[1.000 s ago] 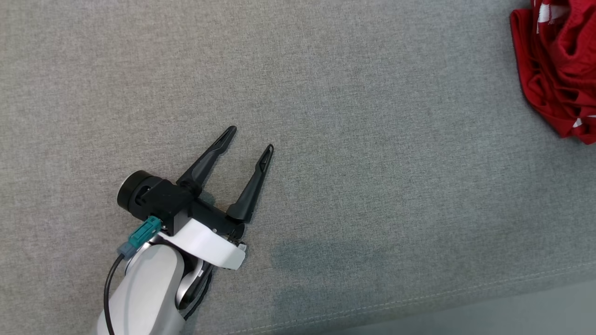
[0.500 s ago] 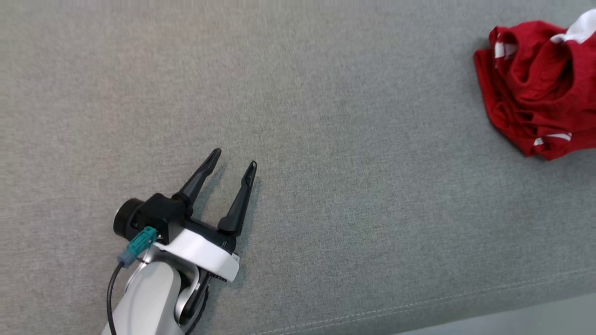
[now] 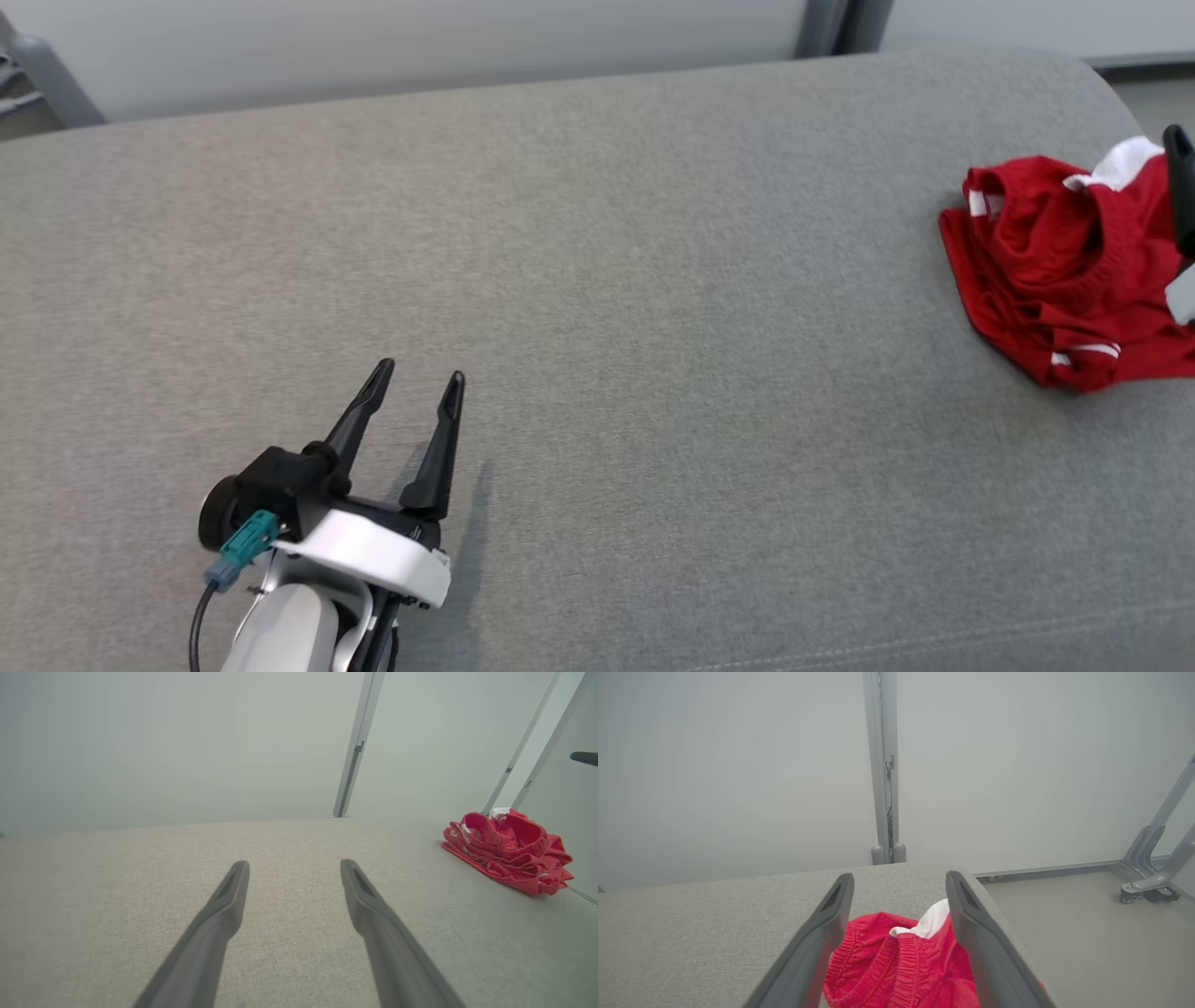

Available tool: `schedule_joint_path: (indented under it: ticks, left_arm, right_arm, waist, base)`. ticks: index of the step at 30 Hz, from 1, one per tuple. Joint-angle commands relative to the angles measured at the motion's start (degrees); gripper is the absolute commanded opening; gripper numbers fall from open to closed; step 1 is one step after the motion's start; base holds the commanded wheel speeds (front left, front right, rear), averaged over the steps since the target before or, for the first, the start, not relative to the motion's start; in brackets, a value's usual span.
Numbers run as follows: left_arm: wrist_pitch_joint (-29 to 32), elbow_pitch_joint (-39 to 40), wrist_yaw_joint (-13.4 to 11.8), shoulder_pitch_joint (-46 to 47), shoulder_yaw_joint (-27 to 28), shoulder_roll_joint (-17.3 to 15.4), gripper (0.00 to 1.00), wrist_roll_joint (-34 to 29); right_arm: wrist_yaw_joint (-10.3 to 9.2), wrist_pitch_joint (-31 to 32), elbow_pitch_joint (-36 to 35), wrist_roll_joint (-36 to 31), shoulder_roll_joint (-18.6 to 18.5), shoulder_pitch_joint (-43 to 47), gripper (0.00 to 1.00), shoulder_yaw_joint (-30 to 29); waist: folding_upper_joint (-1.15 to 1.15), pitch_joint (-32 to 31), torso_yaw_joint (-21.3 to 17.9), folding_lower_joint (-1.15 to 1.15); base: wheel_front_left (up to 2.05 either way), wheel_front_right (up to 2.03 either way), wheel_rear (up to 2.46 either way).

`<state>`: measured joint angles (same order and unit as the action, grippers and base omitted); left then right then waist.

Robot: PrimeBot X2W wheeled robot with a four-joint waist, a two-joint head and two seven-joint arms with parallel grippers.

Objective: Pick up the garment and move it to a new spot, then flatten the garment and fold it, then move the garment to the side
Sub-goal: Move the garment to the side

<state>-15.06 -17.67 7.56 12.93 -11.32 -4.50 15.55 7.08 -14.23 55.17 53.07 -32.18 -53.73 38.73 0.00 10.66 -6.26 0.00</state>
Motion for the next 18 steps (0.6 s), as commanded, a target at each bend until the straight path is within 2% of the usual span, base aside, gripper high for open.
schedule_joint_path:
  ticks: [1,5,10,15,18]
  left_arm:
    - [0.06,1.24,-0.08,-0.19,3.01,-0.52,1.00,-1.03]
    - [0.06,1.18,-0.12,-1.46,5.12,0.05,1.00,-2.00]
    - [0.06,1.22,-0.22,-2.56,7.17,0.61,1.00,-3.09]
    - [0.06,1.28,-0.65,-3.75,9.10,1.07,1.00,-3.88]
    - [0.06,1.31,-1.83,-4.53,10.45,1.27,1.00,-4.45]
  right_arm:
    - [0.41,-0.75,-3.70,-3.48,-0.20,4.27,1.00,-3.35]
    - [0.41,-0.76,-10.68,-10.09,2.23,11.06,1.00,-13.06]
    - [0.41,-0.76,-18.56,-18.07,6.33,19.86,1.00,-22.49]
    - [0.41,-0.76,-25.36,-25.11,10.55,27.19,1.00,-29.21]
    - [0.41,-0.76,-28.85,-27.61,13.26,30.91,1.00,-32.20]
  waist:
    - [0.00,-2.09,1.93,0.00]
    - [0.00,-3.50,3.69,0.00]
    - [0.00,-4.65,5.30,0.00]
    - [0.00,-6.06,6.19,0.00]
    - [0.00,-6.49,6.40,0.00]
  base:
    - [0.00,0.00,0.00]
    - [0.00,0.00,0.00]
    - [0.00,0.00,0.00]
    - [0.00,0.00,0.00]
    - [0.00,0.00,0.00]
